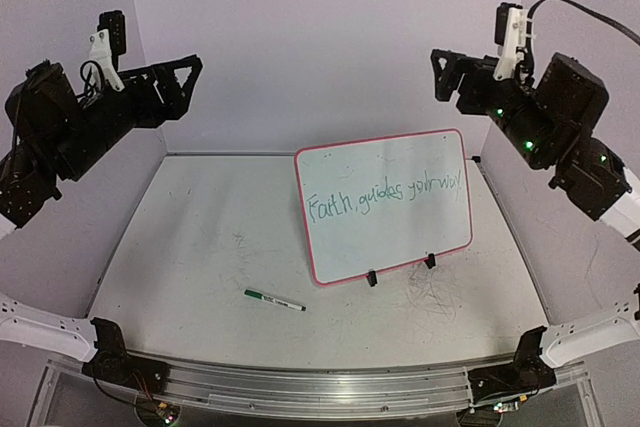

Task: Write a sentence on the whiteboard
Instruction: Reset both arms

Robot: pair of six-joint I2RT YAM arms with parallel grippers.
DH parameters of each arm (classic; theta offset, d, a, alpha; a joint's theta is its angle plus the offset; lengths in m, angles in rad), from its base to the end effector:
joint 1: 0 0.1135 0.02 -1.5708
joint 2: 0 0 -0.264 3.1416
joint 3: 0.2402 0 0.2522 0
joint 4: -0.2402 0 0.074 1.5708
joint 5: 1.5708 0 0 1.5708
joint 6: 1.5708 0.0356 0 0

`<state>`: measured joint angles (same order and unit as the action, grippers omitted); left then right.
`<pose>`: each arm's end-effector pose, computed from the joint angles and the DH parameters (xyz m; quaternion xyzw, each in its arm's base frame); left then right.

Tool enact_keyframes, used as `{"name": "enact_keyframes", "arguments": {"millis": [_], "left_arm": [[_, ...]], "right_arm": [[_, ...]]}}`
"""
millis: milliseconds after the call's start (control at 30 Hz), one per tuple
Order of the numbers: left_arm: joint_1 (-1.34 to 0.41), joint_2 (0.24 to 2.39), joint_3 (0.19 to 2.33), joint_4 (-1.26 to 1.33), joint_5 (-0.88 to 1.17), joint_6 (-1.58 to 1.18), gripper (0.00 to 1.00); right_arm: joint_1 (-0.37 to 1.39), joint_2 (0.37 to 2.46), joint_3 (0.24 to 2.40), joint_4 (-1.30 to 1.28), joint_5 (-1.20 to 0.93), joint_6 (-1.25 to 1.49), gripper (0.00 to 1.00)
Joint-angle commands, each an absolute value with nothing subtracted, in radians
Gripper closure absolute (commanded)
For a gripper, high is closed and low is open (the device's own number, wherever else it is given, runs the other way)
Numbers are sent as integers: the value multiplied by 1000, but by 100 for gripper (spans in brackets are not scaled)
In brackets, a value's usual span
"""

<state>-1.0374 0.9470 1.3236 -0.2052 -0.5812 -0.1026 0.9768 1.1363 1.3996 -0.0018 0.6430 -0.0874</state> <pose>0.1052 -0.1397 0.4914 0.0823 0.6496 -0.2402 0.7167 0.1457 0.1776 0.5012 -0.0771 0.6250 0.1501 0.7622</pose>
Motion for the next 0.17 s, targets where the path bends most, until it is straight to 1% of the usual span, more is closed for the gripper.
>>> {"name": "enact_keyframes", "arguments": {"millis": [0,133], "left_arm": [[-1037,926,1370,-149,-608,-90,1],[-1037,908,1368,-146,-613,-97,1]], "right_arm": [[981,1081,1456,27,675,-174,2],[981,1030,1426,74,660,-217,2]]}}
